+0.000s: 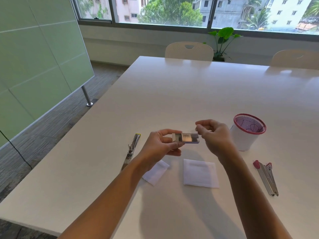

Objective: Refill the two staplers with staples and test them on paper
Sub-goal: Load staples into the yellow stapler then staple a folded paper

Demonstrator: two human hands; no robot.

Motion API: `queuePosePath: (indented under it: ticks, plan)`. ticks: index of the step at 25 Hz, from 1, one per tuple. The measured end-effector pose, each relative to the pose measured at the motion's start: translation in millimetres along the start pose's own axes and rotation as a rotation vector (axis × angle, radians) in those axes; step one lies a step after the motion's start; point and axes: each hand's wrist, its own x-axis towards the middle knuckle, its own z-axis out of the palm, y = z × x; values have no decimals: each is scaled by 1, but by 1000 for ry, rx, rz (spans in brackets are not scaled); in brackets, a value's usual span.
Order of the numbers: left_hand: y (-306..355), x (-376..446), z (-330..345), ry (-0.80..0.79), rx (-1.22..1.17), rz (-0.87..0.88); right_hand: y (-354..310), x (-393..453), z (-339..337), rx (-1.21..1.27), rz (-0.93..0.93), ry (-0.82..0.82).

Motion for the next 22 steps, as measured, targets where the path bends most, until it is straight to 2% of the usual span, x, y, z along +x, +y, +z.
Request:
queuePosePath:
  ticks: [3, 8, 15, 22]
  plan:
    - [0, 2, 2, 22, -31, -7, 15, 2, 2, -72, -6, 89]
    - [1, 4, 2, 38, -106, -22, 30, 8, 12, 44, 44, 43]
    - [5, 7, 3, 47, -297, -120, 32, 8, 13, 52, 52, 47]
    - [4, 5, 1, 53, -219, -134, 25, 2, 14, 34, 46, 35]
